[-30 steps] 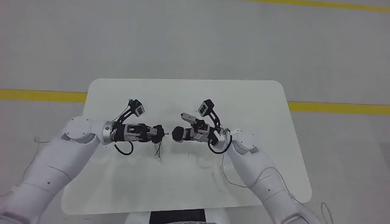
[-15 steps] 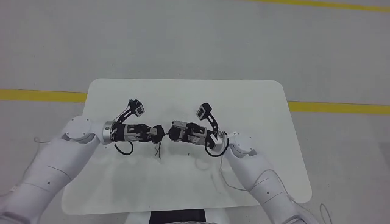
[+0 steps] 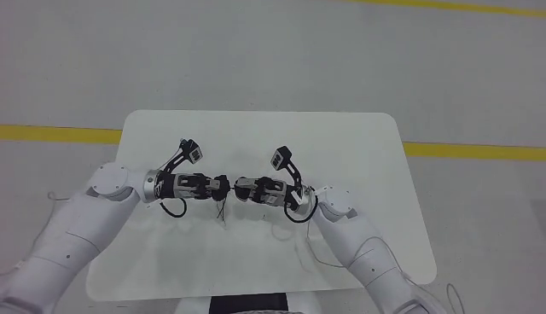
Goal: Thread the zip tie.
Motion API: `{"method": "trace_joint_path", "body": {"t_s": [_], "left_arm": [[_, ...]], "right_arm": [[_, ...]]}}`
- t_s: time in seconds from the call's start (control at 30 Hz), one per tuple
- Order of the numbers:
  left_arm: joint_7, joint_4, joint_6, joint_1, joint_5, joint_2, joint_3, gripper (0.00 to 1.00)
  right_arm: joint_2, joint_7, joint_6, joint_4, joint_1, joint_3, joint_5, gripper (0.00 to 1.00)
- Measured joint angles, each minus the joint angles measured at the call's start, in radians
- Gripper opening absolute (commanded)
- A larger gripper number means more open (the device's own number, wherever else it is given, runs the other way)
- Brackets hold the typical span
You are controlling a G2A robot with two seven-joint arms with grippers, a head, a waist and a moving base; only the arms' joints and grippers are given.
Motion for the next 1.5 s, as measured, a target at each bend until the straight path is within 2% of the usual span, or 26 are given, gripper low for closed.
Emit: {"method": "trace_joint_path", "body": {"t_s": [0.13, 0.37, 0.73, 1.1, 1.37, 1.4, 1.43, 1.47, 1.5], "left_arm": [[0.0, 0.0, 0.0, 0.0, 0.0, 0.0, 0.0, 0.0], [0.0, 0.0, 0.0, 0.0, 0.0, 0.0, 0.0, 0.0], [0.0, 0.0, 0.0, 0.0, 0.0, 0.0, 0.0, 0.0], [0.0, 0.0, 0.0, 0.0, 0.0, 0.0, 0.0, 0.0], [0.0, 0.0, 0.0, 0.0, 0.0, 0.0, 0.0, 0.0], [0.0, 0.0, 0.0, 0.0, 0.0, 0.0, 0.0, 0.09], [0.0, 0.0, 0.0, 0.0, 0.0, 0.0, 0.0, 0.48], [0.0, 0.0, 0.0, 0.0, 0.0, 0.0, 0.0, 1.0], [0.0, 0.0, 0.0, 0.0, 0.0, 0.0, 0.0, 1.0]], "right_arm": [[0.0, -0.002, 0.0, 0.003, 0.002, -0.003, 0.0, 0.17], [0.001, -0.003, -0.003, 0.008, 0.004, -0.005, 0.005, 0.11], [0.004, 0.007, -0.01, 0.002, 0.001, -0.007, 0.007, 0.13], [0.006, 0.021, -0.018, 0.001, 0.004, -0.011, 0.008, 0.0], [0.007, 0.013, -0.014, 0.0, 0.006, -0.014, -0.002, 0.0], [0.008, 0.012, -0.015, -0.001, 0.006, -0.014, -0.002, 0.0], [0.008, 0.01, -0.016, -0.002, 0.005, -0.014, -0.003, 0.0], [0.008, 0.008, -0.018, -0.002, 0.004, -0.013, -0.002, 0.0], [0.008, 0.006, -0.02, -0.002, 0.003, -0.012, 0.0, 0.0]]}}
